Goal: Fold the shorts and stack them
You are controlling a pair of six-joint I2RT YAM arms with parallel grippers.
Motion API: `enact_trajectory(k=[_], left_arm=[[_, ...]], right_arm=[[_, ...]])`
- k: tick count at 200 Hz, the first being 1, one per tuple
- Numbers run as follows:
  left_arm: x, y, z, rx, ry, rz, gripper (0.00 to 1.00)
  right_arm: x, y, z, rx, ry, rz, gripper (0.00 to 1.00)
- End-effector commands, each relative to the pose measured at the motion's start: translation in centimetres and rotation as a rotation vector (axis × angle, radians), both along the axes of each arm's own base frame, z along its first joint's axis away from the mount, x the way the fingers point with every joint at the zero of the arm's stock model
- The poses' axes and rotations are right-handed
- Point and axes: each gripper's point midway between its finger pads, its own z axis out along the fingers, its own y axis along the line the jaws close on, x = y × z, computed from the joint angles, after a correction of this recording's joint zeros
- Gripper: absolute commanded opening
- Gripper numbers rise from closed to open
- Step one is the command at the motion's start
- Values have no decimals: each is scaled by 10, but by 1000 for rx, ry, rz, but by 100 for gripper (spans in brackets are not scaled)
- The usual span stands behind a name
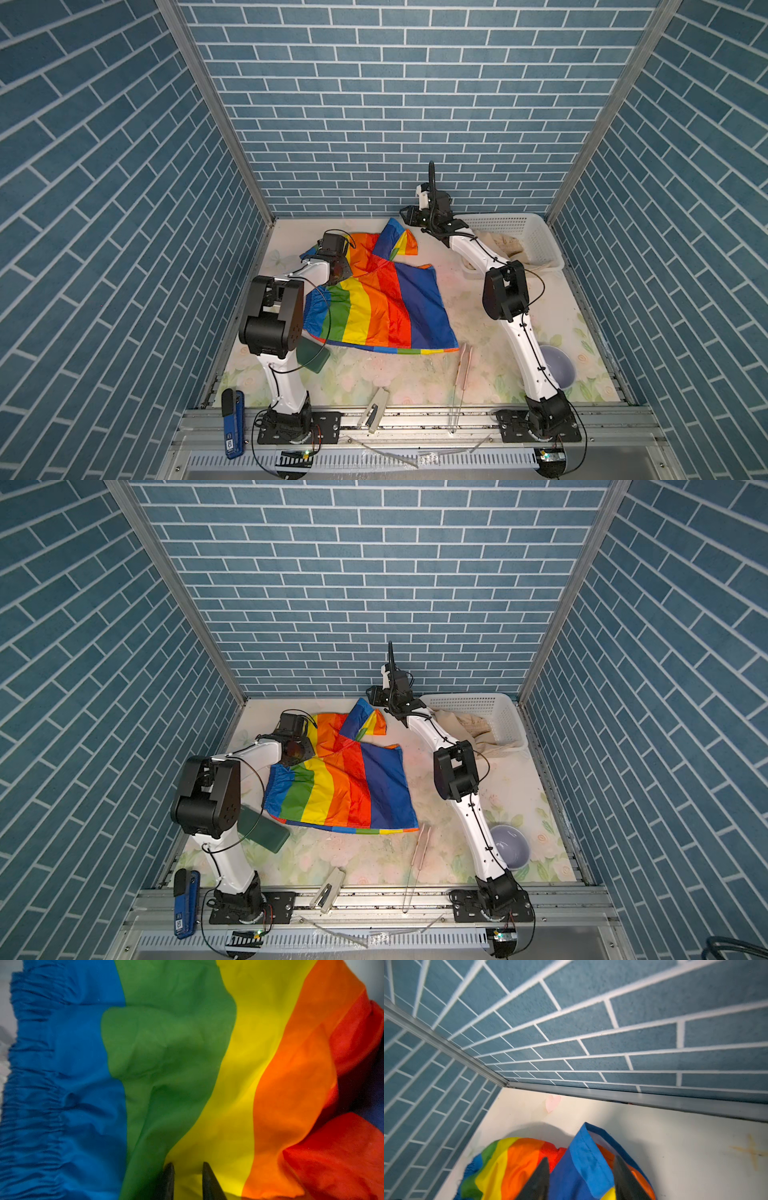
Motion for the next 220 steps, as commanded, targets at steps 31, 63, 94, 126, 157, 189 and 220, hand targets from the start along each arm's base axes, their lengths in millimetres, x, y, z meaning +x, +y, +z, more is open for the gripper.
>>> enact_trajectory(k=[31, 63, 94, 126, 157, 189, 220], left_arm=[[-2, 5, 3, 10, 0, 12, 26], [-3, 5, 2, 12, 3, 13, 26], [-5, 5, 0, 12, 11, 12, 26], [-8, 6, -4, 16, 23, 14, 26], [-10, 11, -11, 3, 38, 32, 26], [-14, 17, -18, -21, 47, 55, 25], [-17, 19, -22, -17, 55, 55, 24]], right_arm=[[-14, 10, -60, -82, 149, 33, 65], [-14, 18, -78, -79, 170, 34, 65], [-12, 23, -85, -57, 172, 40, 54], [-12, 24, -82, -51, 162, 46, 0], [-14, 4, -47, -153, 82, 4, 0], [-27, -37, 5, -258, -44, -99, 0], [-60, -64, 47, -244, -124, -141, 0]])
